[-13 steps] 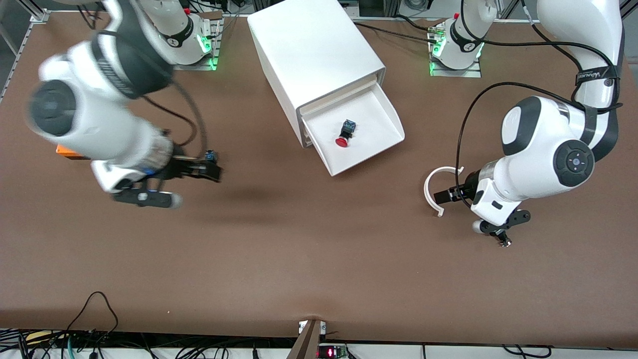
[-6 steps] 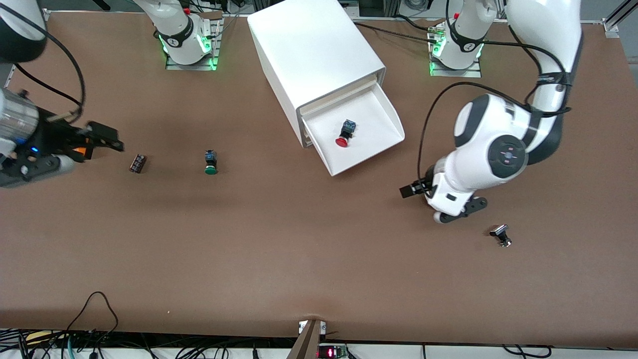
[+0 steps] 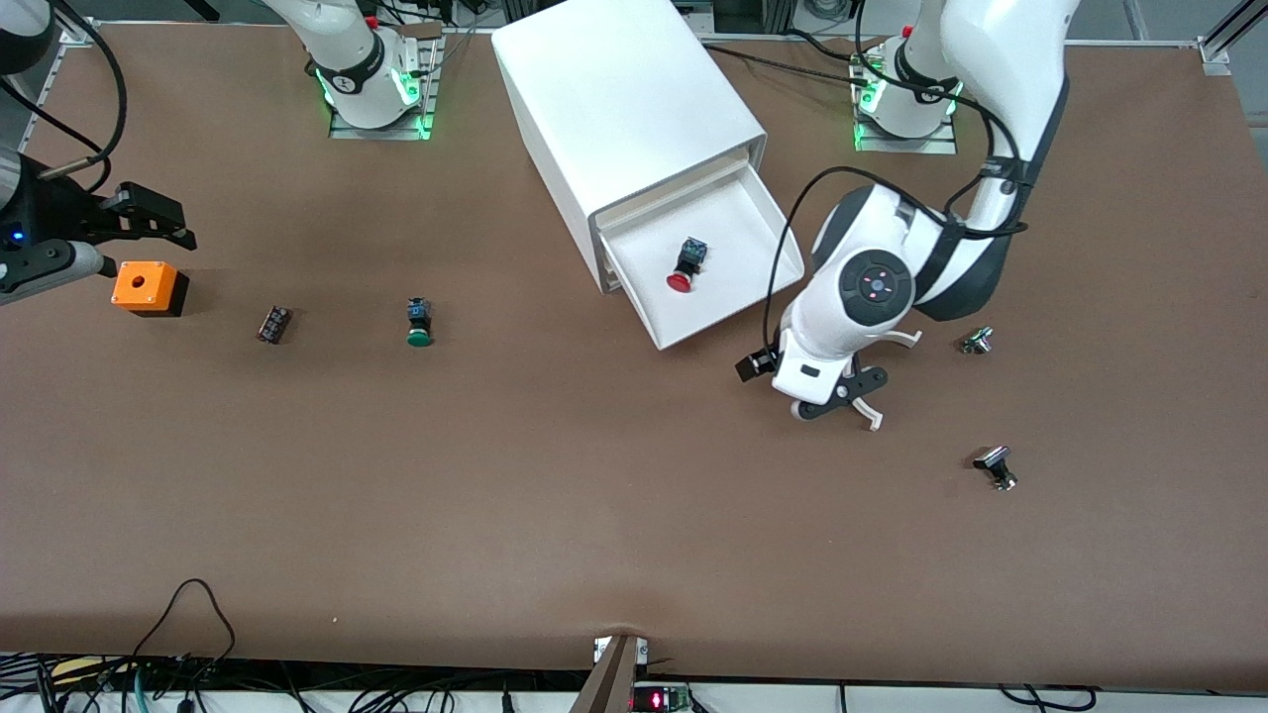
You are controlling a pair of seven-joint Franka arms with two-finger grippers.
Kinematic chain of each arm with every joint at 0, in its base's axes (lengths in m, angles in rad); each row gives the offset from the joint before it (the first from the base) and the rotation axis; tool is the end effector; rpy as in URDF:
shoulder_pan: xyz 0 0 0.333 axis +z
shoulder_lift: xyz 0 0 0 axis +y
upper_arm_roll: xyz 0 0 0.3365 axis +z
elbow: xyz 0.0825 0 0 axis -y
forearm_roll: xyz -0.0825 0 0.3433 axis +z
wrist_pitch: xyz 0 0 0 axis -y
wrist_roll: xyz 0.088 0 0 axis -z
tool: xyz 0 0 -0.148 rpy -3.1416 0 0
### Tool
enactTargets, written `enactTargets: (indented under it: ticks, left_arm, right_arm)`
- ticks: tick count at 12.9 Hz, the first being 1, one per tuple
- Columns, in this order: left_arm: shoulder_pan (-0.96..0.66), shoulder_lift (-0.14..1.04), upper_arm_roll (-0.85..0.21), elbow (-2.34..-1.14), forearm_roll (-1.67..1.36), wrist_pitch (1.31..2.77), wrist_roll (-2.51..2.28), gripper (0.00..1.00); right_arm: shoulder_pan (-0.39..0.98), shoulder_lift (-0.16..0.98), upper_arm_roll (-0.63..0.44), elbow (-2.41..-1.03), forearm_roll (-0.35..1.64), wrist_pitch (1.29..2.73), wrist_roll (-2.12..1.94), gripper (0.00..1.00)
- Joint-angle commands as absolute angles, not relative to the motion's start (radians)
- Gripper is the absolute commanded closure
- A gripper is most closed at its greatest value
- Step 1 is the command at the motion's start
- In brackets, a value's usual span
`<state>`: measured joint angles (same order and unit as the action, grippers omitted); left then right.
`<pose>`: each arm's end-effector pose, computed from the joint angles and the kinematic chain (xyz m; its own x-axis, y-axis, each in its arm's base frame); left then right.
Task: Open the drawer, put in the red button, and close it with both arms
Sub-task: 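Move the left gripper to the open drawer front while the right gripper retracts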
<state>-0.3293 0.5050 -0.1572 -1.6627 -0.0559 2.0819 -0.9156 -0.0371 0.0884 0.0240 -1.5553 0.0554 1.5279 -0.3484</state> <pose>0.5690 -0.2942 0.3117 0.8800 0.4516 -0.1472 0.4576 -0.8891 0.0085 0.5307 0.0009 0.5613 0.9395 0.3309 -0.0889 0.3229 -0.9418 -0.0933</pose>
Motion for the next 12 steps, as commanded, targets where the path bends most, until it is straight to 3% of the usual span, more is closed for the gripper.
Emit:
enactTargets:
  ticks: [1, 12]
  left_arm:
    - [-0.363, 0.499, -0.153, -1.697, -0.025, 2.106, -0.983, 0.00]
    - [-0.474, 0.508, -0.160, -1.758, -0.025, 2.123, -1.158, 0.00]
  right_arm:
    - [-0.023, 0.058, 0.006, -1.577, 0.051, 1.543, -0.390, 0.00]
    - [-0.025, 0.091, 0.012, -1.491, 0.015, 1.546, -0.371, 0.00]
